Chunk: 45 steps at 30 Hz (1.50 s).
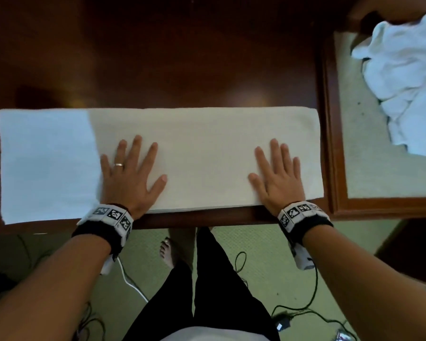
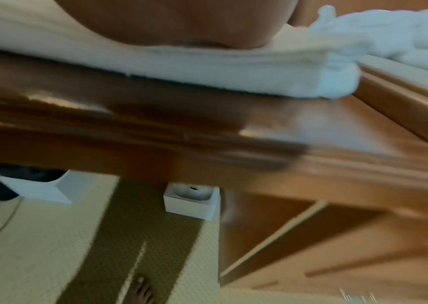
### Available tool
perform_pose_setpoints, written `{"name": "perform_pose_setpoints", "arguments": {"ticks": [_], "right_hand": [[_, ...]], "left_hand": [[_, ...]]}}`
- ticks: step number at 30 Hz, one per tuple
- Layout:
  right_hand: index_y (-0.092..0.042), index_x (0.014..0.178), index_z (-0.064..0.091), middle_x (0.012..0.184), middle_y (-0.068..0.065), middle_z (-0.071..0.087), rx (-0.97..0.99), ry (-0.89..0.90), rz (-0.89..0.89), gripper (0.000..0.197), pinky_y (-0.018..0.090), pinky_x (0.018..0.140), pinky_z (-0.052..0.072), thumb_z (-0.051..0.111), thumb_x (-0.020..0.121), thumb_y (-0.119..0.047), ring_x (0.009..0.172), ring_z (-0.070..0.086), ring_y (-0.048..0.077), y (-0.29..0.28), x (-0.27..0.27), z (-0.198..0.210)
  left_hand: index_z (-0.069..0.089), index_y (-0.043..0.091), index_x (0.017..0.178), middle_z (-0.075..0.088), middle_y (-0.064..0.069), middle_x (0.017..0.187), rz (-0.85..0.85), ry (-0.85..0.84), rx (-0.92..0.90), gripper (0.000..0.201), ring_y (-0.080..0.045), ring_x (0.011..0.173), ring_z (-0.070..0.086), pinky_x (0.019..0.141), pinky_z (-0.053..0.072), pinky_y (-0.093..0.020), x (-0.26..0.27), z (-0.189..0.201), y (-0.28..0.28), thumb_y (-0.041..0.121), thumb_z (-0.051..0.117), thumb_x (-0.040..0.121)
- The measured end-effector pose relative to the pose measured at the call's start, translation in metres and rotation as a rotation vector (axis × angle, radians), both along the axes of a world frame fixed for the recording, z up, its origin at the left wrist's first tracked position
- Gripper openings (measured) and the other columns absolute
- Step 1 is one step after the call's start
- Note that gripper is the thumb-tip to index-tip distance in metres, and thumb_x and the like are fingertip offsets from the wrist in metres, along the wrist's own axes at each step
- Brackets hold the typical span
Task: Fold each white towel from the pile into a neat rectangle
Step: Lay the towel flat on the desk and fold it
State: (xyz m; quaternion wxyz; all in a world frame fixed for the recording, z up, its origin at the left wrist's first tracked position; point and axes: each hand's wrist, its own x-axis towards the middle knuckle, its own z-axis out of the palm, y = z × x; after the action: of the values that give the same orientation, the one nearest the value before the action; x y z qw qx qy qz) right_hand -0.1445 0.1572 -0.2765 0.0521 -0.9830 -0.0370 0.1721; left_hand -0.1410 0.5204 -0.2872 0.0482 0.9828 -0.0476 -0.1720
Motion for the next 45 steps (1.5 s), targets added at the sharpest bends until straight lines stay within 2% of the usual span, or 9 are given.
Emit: {"name": "perform_pose_setpoints", "arguments": {"ticks": [4,7,10,20,26,32,36,39,45], "right_hand": [[-0.043,0.156,-0.005,0.165,-0.001,-0.017,-0.043,0.007,-0.175,0.062,0.046,0.12,-0.008,0.014,0.1,-0.063,0.152,-0.015,0.022,-0.03,-0.029,-0.003],[-0.027,0.152,0.032,0.16,0.014,0.024,0.032,-0.096,-0.404,0.054,0.046,0.118,0.018,0.03,0.102,-0.046,0.145,0.023,0.036,-0.054,-0.031,0.007],[-0.009,0.134,0.053,0.134,0.019,0.052,0.149,-0.16,-0.543,0.038,0.043,0.098,0.04,0.046,0.097,-0.018,0.121,0.048,0.041,-0.055,-0.018,0.019],[-0.003,0.12,0.058,0.109,0.011,0.063,0.444,0.208,-0.96,0.047,0.036,0.08,0.047,0.073,0.083,-0.028,0.092,0.058,0.029,-0.047,0.024,0.03],[-0.007,0.096,0.063,0.096,0.013,0.066,0.489,0.186,-0.833,0.029,0.033,0.069,0.046,0.078,0.075,-0.02,0.086,0.061,0.031,-0.063,0.069,0.062],[-0.014,0.116,0.053,0.1,0.013,0.058,0.248,-0.197,-0.64,0.032,0.038,0.076,0.043,0.059,0.086,-0.02,0.094,0.058,0.034,-0.076,0.171,0.141],[-0.016,0.111,0.043,0.094,0.017,0.058,0.07,-0.437,-0.581,0.024,0.043,0.07,0.04,0.051,0.089,-0.016,0.091,0.058,0.044,-0.076,0.213,0.189],[-0.017,0.105,0.041,0.083,0.01,0.048,0.057,-0.505,-0.546,0.018,0.044,0.07,0.04,0.051,0.09,-0.014,0.082,0.055,0.041,-0.068,0.222,0.206],[-0.012,0.105,0.051,0.078,0.009,0.055,0.079,-0.569,-0.255,0.023,0.037,0.058,0.037,0.06,0.084,-0.018,0.064,0.05,0.034,-0.007,0.17,0.192]], "left_hand": [[-0.003,0.037,0.159,-0.009,0.001,0.168,0.025,0.039,0.053,0.078,-0.034,0.154,-0.002,0.116,0.009,-0.067,-0.006,-0.004,0.002,0.074,0.003,0.09],[-0.006,0.038,0.158,-0.011,0.003,0.168,0.04,0.043,0.071,0.075,-0.033,0.154,-0.003,0.114,0.01,-0.069,-0.001,-0.002,0.009,0.072,0.001,0.091],[-0.012,0.039,0.157,-0.017,0.005,0.167,0.072,0.073,0.088,0.074,-0.031,0.154,-0.007,0.115,0.009,-0.069,0.003,0.0,0.013,0.071,0.006,0.093],[0.005,0.037,0.158,-0.007,0.005,0.168,0.159,0.137,0.049,0.073,-0.031,0.154,0.0,0.12,0.012,-0.058,0.011,0.019,0.011,0.06,0.038,0.097],[0.036,0.02,0.154,0.023,-0.004,0.165,0.211,0.12,-0.095,0.067,-0.031,0.148,0.024,0.118,0.028,-0.048,0.025,0.041,0.011,0.042,0.059,0.095],[0.051,0.018,0.145,0.041,-0.006,0.156,0.141,0.087,-0.042,0.057,-0.028,0.142,0.039,0.113,0.035,-0.045,0.039,0.056,0.008,0.038,0.063,0.093],[0.076,0.013,0.111,0.068,-0.013,0.125,-0.034,0.115,-0.029,0.052,-0.033,0.107,0.068,0.087,0.056,-0.054,0.041,0.06,0.002,0.042,0.049,0.078],[0.078,0.015,0.103,0.071,-0.01,0.114,-0.201,0.109,-0.043,0.055,-0.03,0.095,0.071,0.073,0.058,-0.045,0.041,0.066,-0.013,0.043,0.042,0.072],[0.074,0.021,0.101,0.07,0.001,0.096,-0.368,0.05,-0.034,0.05,-0.025,0.08,0.07,0.068,0.056,-0.039,0.069,0.077,-0.011,0.045,0.042,0.072]]}}
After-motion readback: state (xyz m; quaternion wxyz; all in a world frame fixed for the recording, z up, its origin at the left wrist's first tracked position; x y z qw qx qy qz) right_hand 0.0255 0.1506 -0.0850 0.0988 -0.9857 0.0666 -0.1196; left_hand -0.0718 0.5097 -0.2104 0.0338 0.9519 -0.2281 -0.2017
